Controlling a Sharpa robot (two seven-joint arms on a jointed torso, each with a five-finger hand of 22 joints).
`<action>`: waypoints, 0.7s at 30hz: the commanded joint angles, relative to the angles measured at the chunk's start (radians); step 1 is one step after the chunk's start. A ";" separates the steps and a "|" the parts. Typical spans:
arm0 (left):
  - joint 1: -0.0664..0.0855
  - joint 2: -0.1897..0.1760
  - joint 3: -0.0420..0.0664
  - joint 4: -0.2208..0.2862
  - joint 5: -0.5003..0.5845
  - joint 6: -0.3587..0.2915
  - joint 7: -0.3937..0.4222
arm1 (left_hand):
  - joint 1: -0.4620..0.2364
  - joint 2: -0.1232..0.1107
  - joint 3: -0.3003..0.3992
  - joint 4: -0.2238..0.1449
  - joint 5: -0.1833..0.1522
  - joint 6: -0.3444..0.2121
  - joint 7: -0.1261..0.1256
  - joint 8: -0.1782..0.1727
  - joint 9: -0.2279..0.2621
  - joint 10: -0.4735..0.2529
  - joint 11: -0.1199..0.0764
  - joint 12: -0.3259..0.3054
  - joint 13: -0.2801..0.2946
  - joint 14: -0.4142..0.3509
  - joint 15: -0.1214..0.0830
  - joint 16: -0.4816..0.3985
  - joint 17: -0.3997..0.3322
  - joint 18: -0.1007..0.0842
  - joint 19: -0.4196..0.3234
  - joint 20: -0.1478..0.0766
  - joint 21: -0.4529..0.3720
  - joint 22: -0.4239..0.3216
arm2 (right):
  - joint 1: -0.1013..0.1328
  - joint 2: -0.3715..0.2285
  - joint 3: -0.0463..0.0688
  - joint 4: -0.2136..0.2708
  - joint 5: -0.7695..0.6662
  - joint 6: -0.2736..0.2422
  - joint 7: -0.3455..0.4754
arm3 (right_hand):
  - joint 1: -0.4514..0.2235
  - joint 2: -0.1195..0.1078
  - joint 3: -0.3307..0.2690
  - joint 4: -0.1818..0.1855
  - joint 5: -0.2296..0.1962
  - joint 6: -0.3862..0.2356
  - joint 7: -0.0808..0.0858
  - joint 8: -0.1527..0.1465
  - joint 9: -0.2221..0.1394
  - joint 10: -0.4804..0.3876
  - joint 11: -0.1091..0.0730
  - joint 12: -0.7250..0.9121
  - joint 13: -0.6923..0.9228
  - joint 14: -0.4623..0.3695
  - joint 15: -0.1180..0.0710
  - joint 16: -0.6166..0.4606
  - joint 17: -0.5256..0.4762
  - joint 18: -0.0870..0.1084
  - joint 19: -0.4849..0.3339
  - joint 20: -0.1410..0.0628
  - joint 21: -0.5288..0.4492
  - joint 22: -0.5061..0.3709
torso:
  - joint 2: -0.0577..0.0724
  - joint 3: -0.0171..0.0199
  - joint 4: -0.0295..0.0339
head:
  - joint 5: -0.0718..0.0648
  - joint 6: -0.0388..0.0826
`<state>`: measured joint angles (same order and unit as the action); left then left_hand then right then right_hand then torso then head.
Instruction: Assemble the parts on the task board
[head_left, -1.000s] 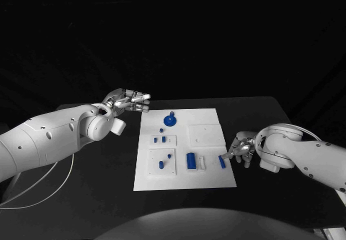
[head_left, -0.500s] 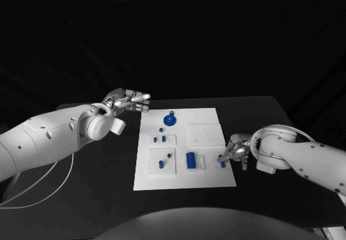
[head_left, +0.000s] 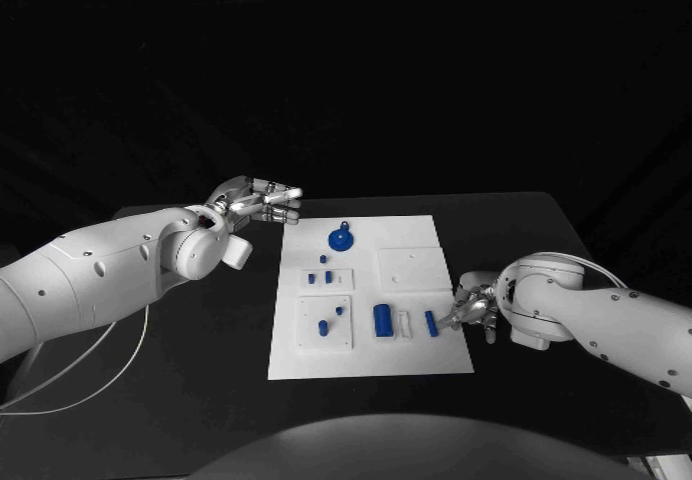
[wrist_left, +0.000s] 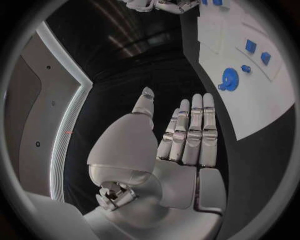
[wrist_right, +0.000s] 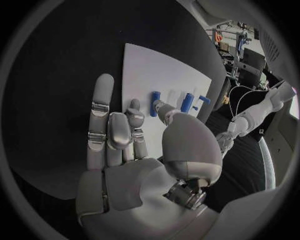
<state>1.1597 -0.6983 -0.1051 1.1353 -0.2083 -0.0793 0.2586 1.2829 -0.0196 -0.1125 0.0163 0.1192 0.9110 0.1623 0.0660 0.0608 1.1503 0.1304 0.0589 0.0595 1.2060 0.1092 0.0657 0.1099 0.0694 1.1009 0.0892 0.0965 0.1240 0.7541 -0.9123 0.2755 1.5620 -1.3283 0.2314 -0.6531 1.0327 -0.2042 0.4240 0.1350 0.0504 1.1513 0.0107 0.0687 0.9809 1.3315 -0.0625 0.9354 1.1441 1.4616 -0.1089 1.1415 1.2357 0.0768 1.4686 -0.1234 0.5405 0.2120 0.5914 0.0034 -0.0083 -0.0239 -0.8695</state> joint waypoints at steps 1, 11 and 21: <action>0.000 0.001 0.000 0.002 -0.002 0.015 0.005 | -0.007 0.001 0.000 0.006 0.003 -0.002 -0.001 -0.004 -0.001 -0.006 -0.002 0.003 0.002 -0.005 -0.001 -0.002 0.001 -0.008 -0.001 0.003 0.004 -0.001 | -0.001 0.009 -0.002 -0.005 -0.034 0.001 -0.044 | -0.011 -0.001 0.009 0.004 0.001 0.004 -0.005 -0.003 0.013 0.005 0.000 0.006 0.002 0.006 -0.002 0.002 0.001 -0.011 0.042 -0.008 0.007 -0.002 | 0.000 0.0006 -0.0012 | 0.002 0.000; 0.000 0.001 0.000 0.003 -0.002 0.020 0.001 | -0.010 0.002 0.000 0.010 0.003 -0.003 -0.001 -0.004 -0.001 -0.007 -0.002 0.003 0.002 -0.006 -0.001 -0.002 0.001 -0.008 -0.001 0.003 0.004 -0.001 | -0.002 0.050 -0.018 -0.011 -0.021 -0.015 -0.049 | -0.031 -0.007 0.013 0.019 0.000 0.006 -0.007 -0.003 0.059 0.008 -0.002 0.012 0.010 0.006 -0.005 -0.003 0.000 -0.016 0.042 -0.011 0.008 -0.007 | 0.000 0.0005 -0.0001 | 0.004 -0.003; 0.000 -0.002 0.000 0.003 -0.003 0.023 -0.001 | -0.010 0.002 0.000 0.010 0.003 -0.003 -0.001 -0.004 -0.001 -0.007 -0.002 0.003 0.002 -0.006 -0.001 -0.002 0.001 -0.008 -0.001 0.003 0.004 -0.001 | -0.003 0.061 -0.023 -0.002 -0.019 -0.030 -0.047 | -0.028 -0.005 0.014 0.018 0.001 0.010 -0.009 -0.003 0.072 0.012 -0.003 0.021 0.019 0.007 -0.005 -0.004 0.000 -0.016 0.042 -0.011 0.010 -0.008 | 0.000 -0.0001 -0.0010 | 0.008 -0.003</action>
<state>1.1596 -0.7000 -0.1059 1.1364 -0.2093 -0.0728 0.2544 1.2829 -0.0196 -0.1124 0.0219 0.1192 0.9110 0.1623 0.0660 0.0609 1.1504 0.1303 0.0589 0.0595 1.2060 0.1091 0.0657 0.1097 0.0695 1.1009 0.0892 0.0965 0.1243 0.7565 -0.8539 0.2566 1.5566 -1.3469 0.2031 -0.6944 1.0090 -0.2116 0.4377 0.1488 0.0504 1.1651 0.0045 0.0684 1.0512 1.3352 -0.0662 0.9529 1.1619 1.4615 -0.1088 1.1415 1.2358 0.0767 1.4649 -0.1268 0.5439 0.2044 0.5915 0.0031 -0.0089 -0.0168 -0.8725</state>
